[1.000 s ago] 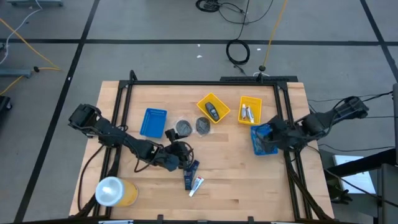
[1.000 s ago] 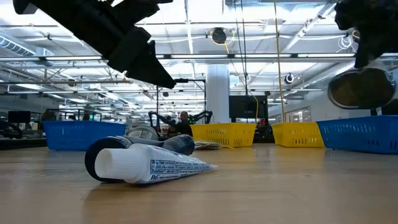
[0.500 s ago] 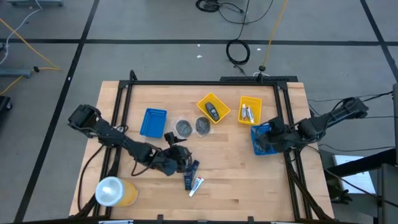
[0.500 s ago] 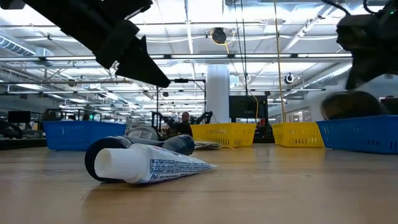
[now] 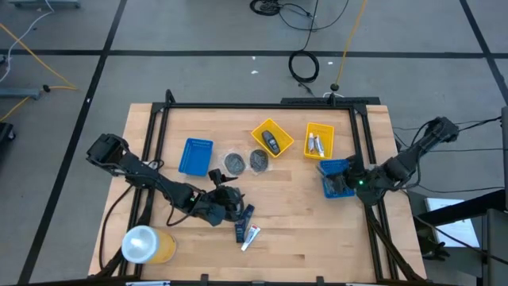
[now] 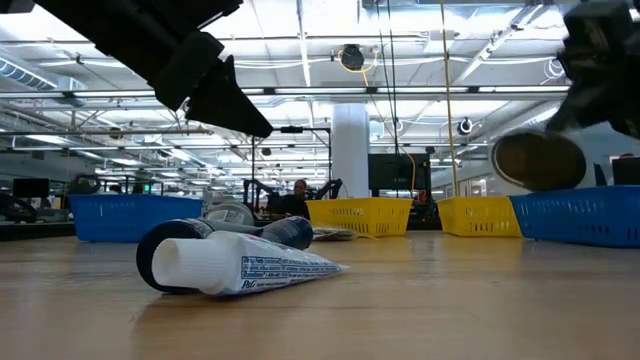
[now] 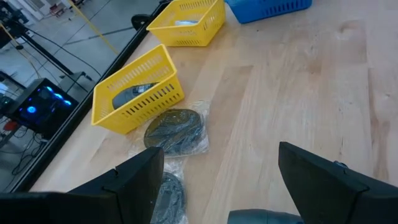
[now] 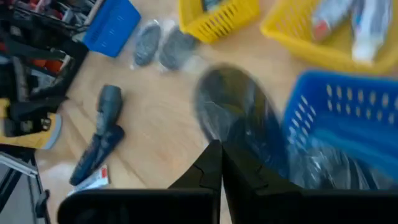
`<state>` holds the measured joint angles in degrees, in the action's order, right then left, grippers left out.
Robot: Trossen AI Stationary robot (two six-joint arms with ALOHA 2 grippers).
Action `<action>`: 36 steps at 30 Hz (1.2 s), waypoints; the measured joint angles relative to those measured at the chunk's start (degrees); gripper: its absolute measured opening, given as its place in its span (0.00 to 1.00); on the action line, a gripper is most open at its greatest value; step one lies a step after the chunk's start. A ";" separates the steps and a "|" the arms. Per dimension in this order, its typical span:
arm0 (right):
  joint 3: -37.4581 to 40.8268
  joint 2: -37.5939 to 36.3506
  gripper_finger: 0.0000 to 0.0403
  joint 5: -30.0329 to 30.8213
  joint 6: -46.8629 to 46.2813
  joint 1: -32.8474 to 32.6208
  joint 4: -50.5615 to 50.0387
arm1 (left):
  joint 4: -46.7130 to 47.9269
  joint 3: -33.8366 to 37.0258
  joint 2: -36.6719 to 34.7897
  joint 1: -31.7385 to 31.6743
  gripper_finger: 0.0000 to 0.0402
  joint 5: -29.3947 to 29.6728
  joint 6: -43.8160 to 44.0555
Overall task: Pick & Place Travel size toiletries
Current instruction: Put the bottom black hairbrush into the right blue bin
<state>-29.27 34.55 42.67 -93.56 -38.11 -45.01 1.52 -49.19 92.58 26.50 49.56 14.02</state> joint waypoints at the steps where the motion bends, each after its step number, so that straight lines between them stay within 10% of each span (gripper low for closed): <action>1: 1.34 -0.53 0.00 0.69 -1.53 -0.95 0.39 | 0.00 0.00 0.00 0.00 0.77 0.00 -0.02; 18: -3.79 -5.16 0.00 6.41 0.23 -8.54 -3.23 | -0.04 0.00 0.00 0.00 0.77 0.02 0.12; 25: -7.95 -2.42 0.00 -0.47 -10.19 -7.40 -21.07 | -0.07 0.00 0.00 0.00 0.77 0.02 0.26; 36: -7.99 8.26 0.00 -6.93 -5.18 -0.23 -19.65 | -1.39 -0.02 0.00 -0.22 0.77 0.02 0.24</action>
<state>-37.26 42.81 35.74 -98.74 -38.34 -64.65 0.13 -49.21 92.58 26.28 49.58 14.26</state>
